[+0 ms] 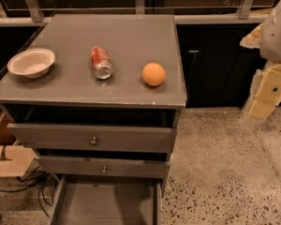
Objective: Place coke can into bottom drawer
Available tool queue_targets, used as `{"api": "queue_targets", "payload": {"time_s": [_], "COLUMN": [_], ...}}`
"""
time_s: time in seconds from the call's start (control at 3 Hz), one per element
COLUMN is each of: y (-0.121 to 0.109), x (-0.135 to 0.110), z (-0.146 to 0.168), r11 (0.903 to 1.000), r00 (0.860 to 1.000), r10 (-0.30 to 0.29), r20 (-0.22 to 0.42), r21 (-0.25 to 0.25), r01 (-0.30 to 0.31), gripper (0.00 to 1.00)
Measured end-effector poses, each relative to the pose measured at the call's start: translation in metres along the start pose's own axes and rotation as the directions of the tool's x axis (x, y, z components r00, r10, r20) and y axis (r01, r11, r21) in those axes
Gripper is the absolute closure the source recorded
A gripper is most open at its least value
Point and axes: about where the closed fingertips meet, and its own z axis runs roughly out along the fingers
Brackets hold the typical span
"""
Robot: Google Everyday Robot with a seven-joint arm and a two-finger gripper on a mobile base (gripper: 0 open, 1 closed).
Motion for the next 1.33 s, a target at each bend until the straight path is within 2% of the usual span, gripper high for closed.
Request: {"api": "queue_targets", "payload": {"time_s": [0.33, 0.67, 1.0, 1.33], "y": [0.0, -0.005, -0.012, -0.019], "x": [0.0, -0.017, -0.044, -0.091], "z": [0.0, -0.004, -0.005, 0.008], "r11": [1.0, 0.9988, 0.9926, 0.9725], "r00": [1.0, 0.999, 0.991, 0.966], "r10": [0.0, -0.044, -0.117, -0.233], "r20": [0.0, 0.032, 0.059, 0.114], "r21": [0.0, 0.021, 0.039, 0.033], "r01": [0.0, 0.043, 0.115, 0.231], "gripper": [0.0, 0.0, 0.0, 0.0]}}
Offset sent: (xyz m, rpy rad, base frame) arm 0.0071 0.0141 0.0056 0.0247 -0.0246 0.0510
